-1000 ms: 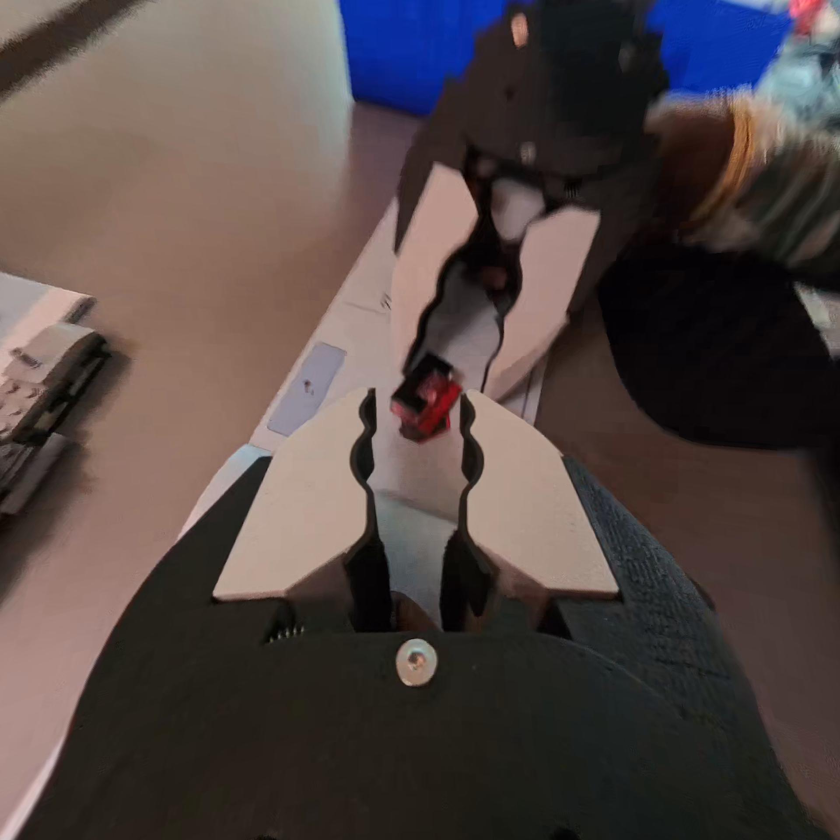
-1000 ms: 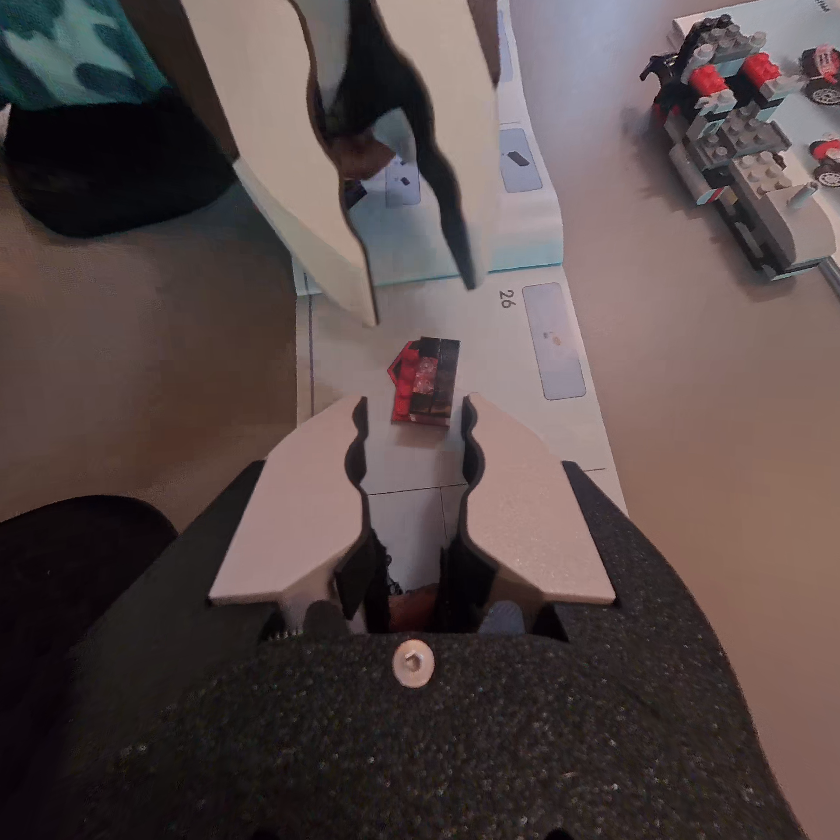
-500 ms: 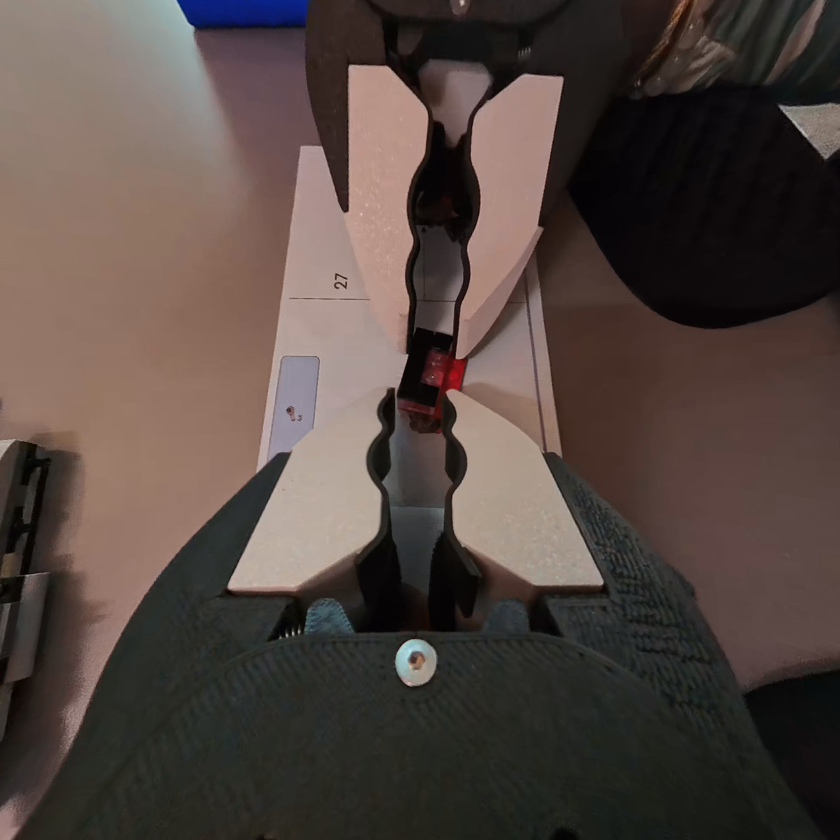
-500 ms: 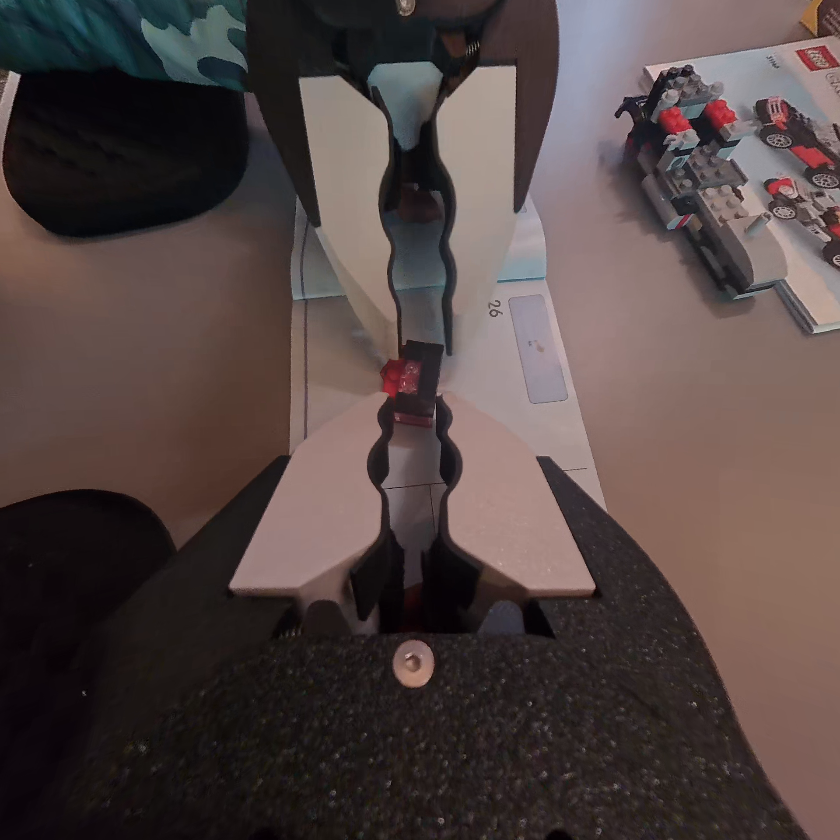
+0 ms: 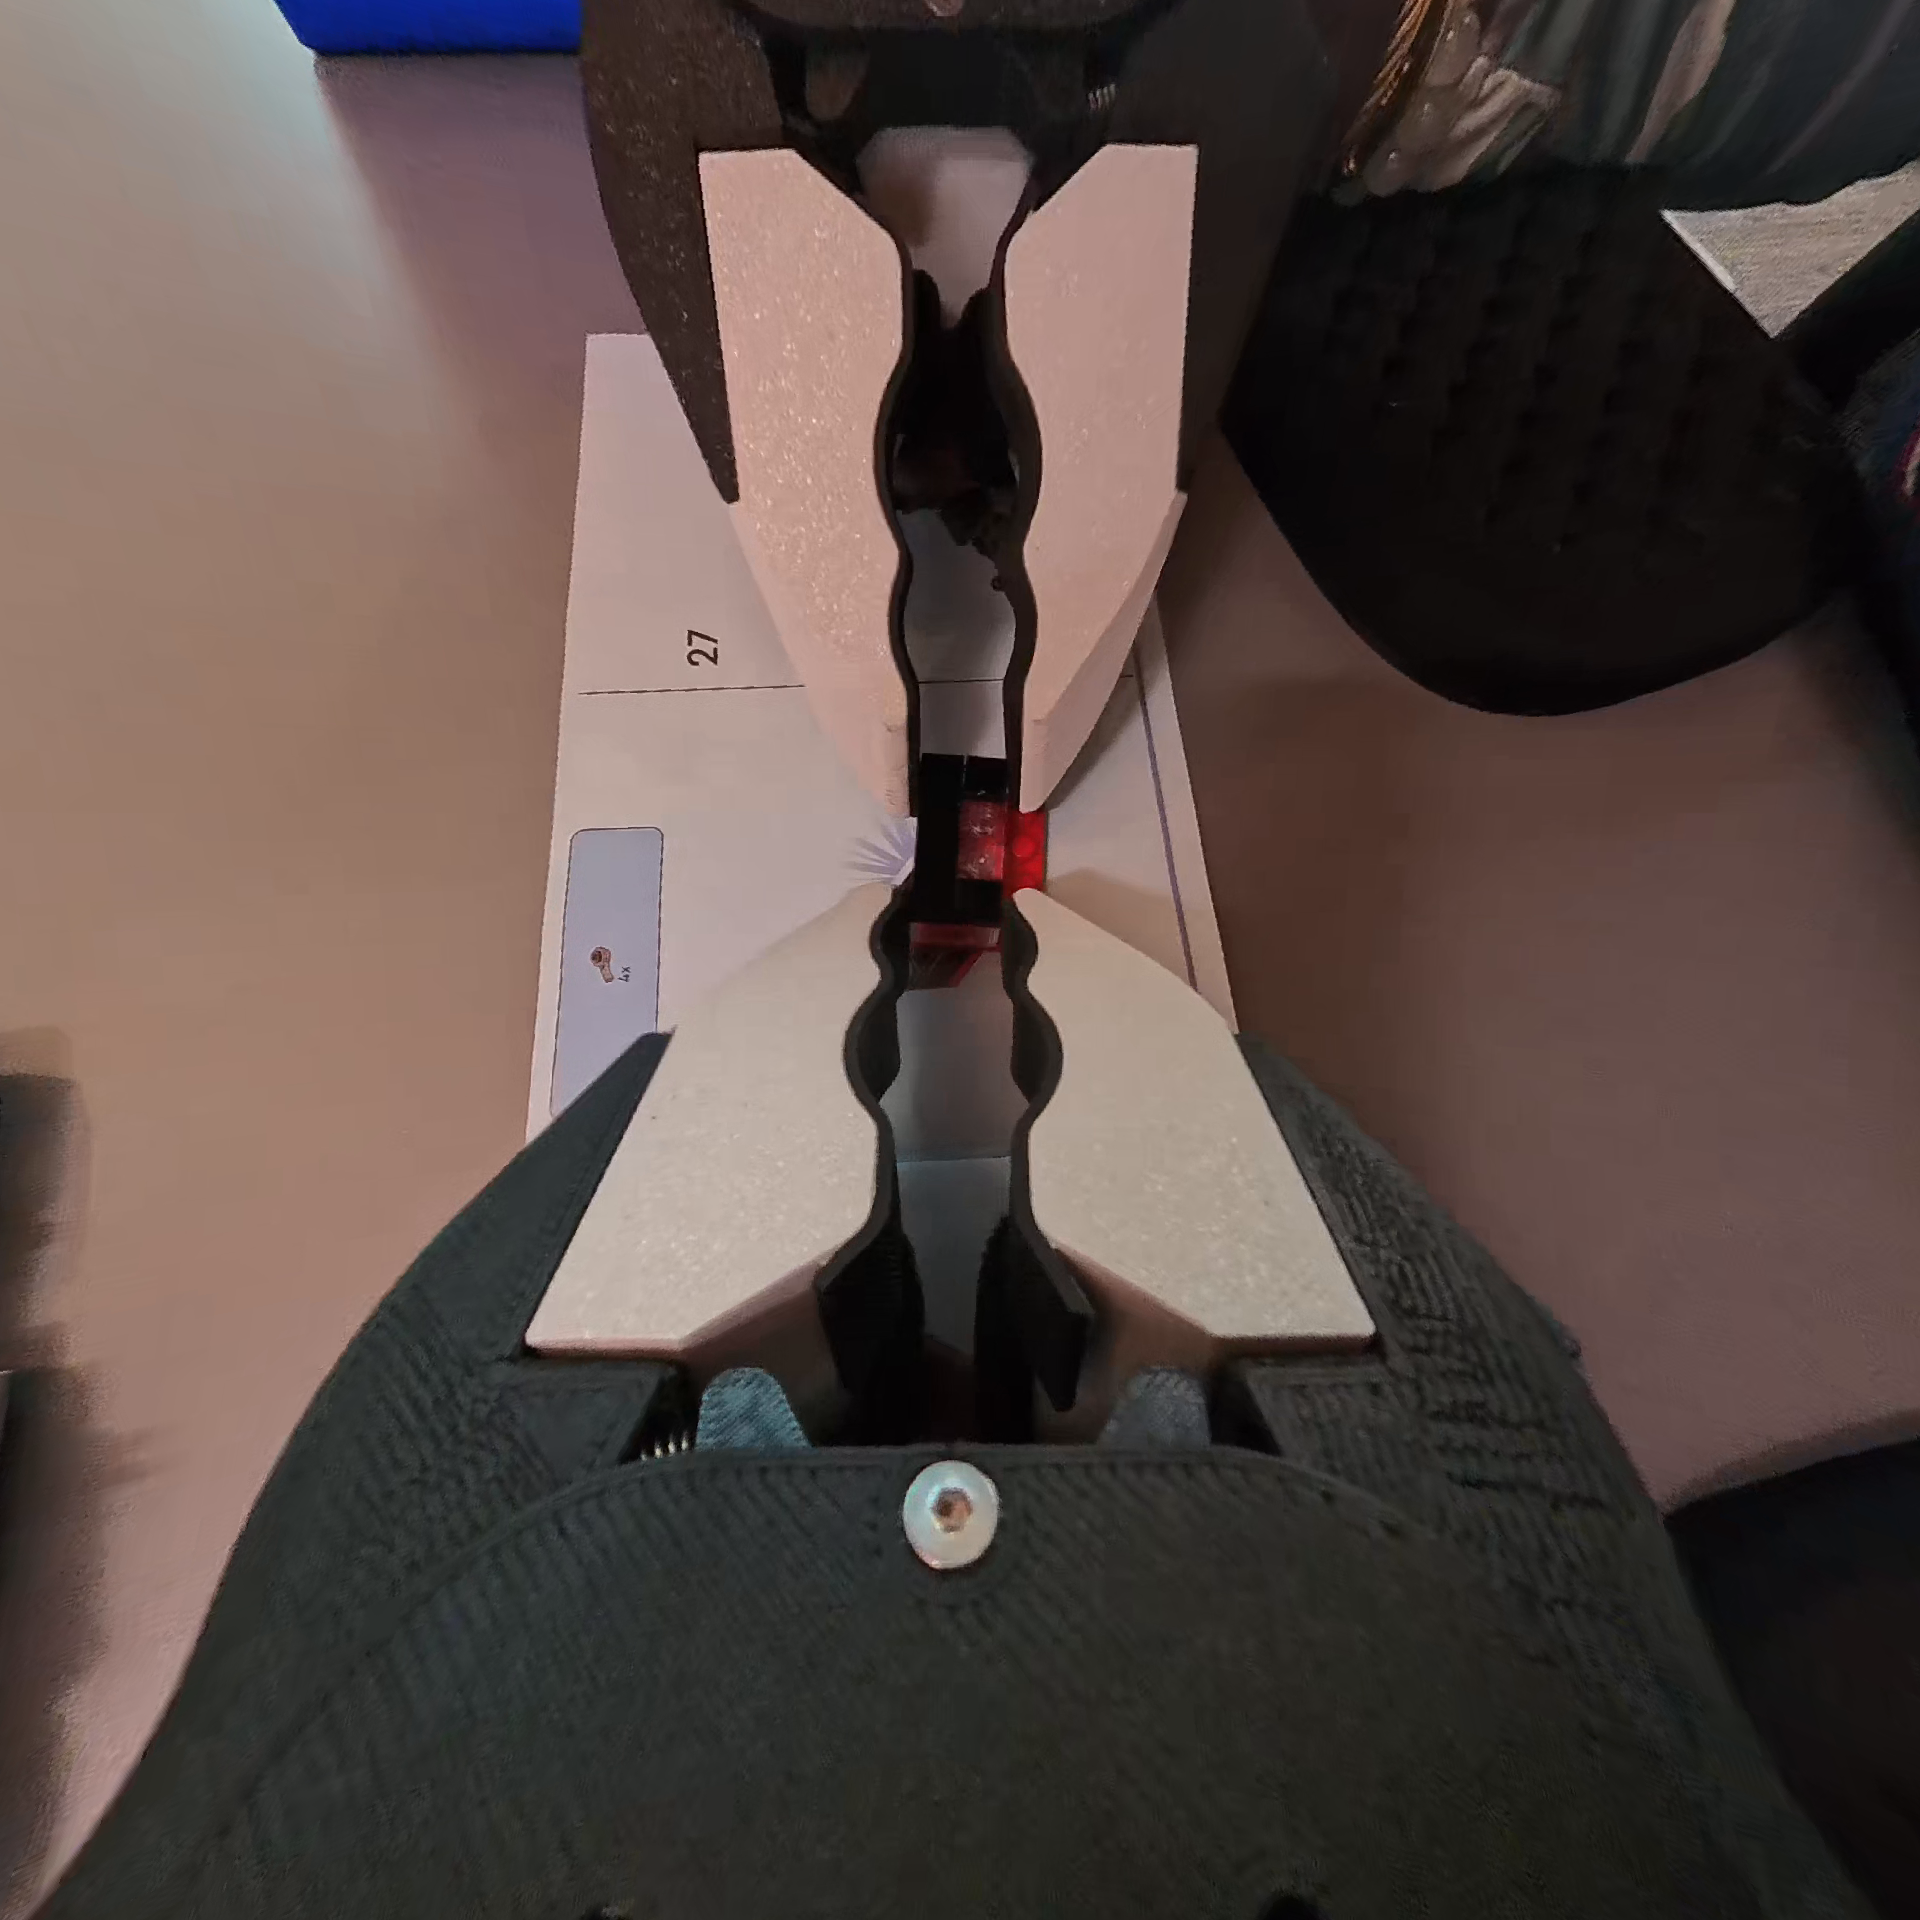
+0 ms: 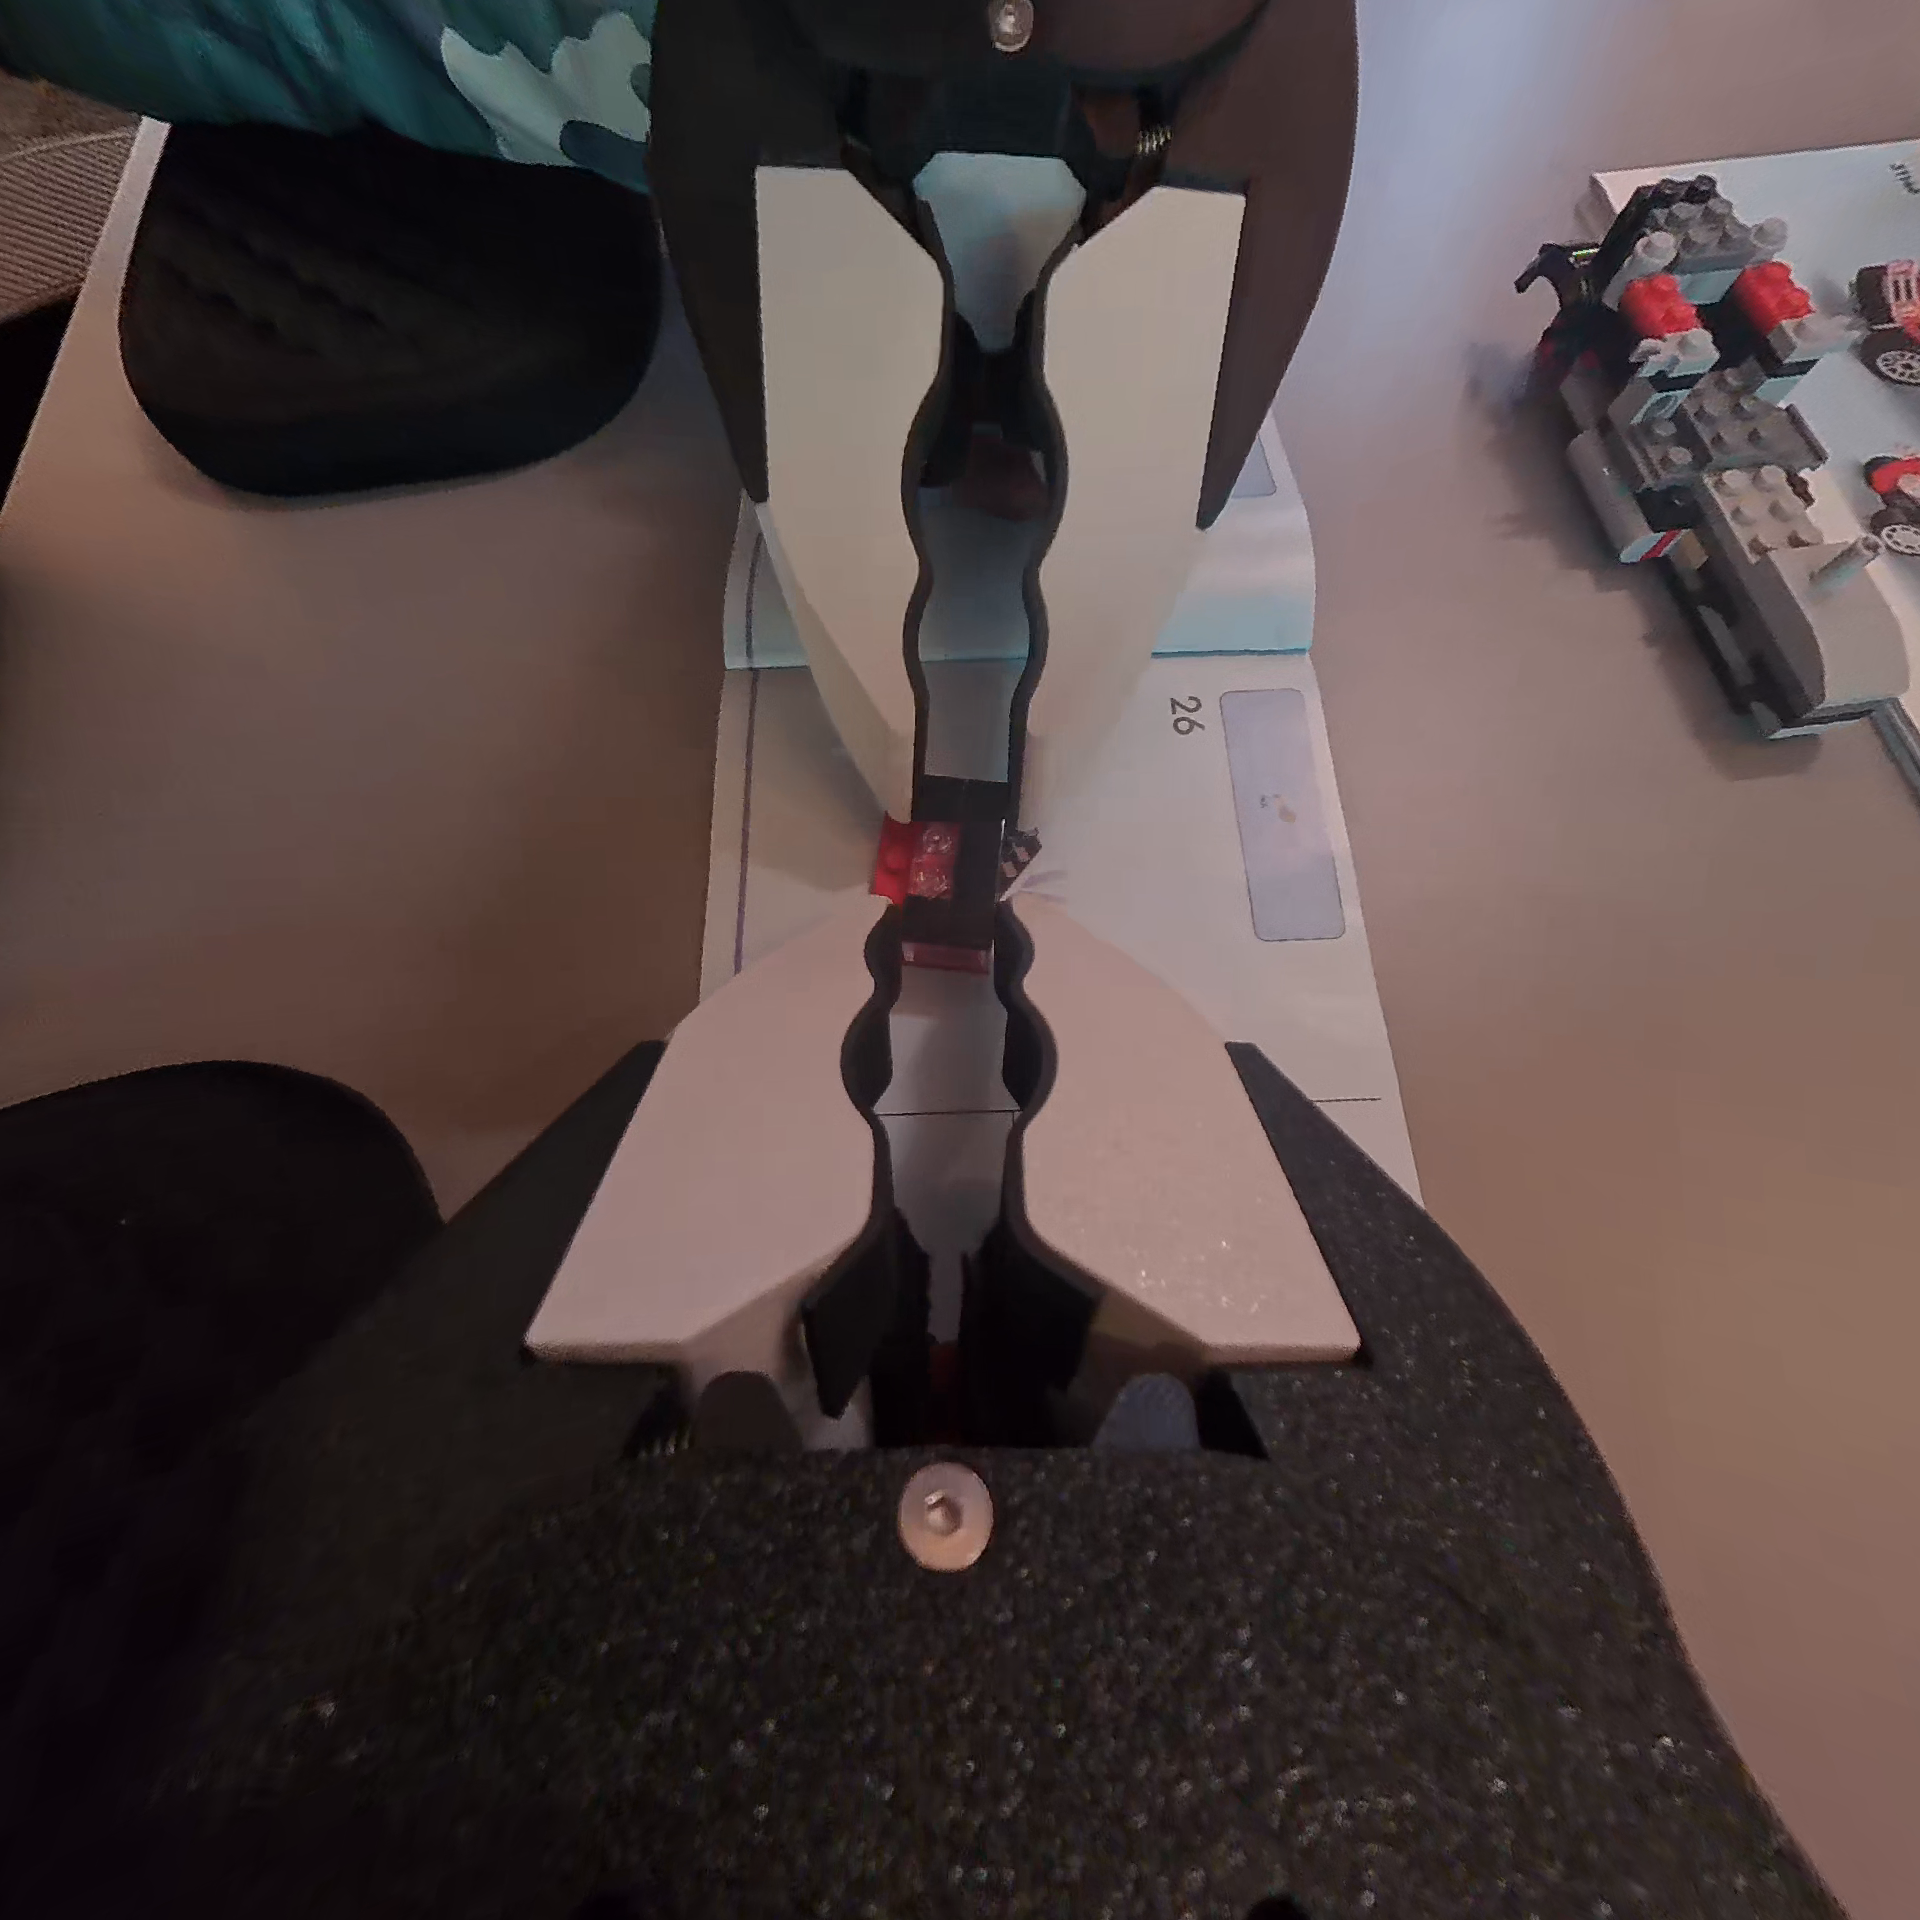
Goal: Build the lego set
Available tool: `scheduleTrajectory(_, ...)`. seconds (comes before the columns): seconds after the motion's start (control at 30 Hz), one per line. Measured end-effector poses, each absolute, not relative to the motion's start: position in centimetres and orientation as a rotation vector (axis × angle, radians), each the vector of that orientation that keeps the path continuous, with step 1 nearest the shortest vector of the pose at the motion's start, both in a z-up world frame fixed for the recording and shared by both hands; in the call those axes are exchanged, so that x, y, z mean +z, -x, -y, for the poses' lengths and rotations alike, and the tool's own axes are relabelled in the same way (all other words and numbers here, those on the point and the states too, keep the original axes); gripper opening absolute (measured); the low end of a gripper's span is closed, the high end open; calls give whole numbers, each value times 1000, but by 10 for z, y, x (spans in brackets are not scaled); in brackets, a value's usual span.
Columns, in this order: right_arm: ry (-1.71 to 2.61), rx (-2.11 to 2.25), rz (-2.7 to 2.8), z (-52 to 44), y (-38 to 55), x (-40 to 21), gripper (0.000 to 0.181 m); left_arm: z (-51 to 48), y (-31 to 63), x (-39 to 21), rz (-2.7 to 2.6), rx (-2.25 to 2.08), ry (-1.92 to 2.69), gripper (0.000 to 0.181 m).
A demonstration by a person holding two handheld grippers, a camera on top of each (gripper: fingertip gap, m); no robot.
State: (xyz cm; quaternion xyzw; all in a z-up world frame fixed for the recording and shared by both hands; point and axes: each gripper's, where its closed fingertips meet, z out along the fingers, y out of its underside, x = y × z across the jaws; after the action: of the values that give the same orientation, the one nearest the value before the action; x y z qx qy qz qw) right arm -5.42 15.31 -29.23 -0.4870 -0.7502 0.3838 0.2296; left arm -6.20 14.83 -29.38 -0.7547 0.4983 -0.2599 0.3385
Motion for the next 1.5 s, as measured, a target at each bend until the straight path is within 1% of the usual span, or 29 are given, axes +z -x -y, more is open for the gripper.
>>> scheduleTrajectory(0.27,1337,1104,2093,-146,53,-292,17,-141,60,-293,-1237,-804,2046,17)
scheduleTrajectory(0.6,1293,1083,2130,-143,50,-292,17,-137,59,-294,-1316,-687,1995,17)
scheduleTrajectory(1.0,1197,1072,2194,-136,46,-292,18,-132,55,-295,-1380,-680,1946,17)
scheduleTrajectory(1.23,1284,1123,2195,-138,43,-295,18,-132,55,-295,-1390,-671,1943,17)
scheduleTrajectory(1.5,1287,1108,2198,-138,42,-295,16,-132,55,-295,-1391,-674,1949,17)
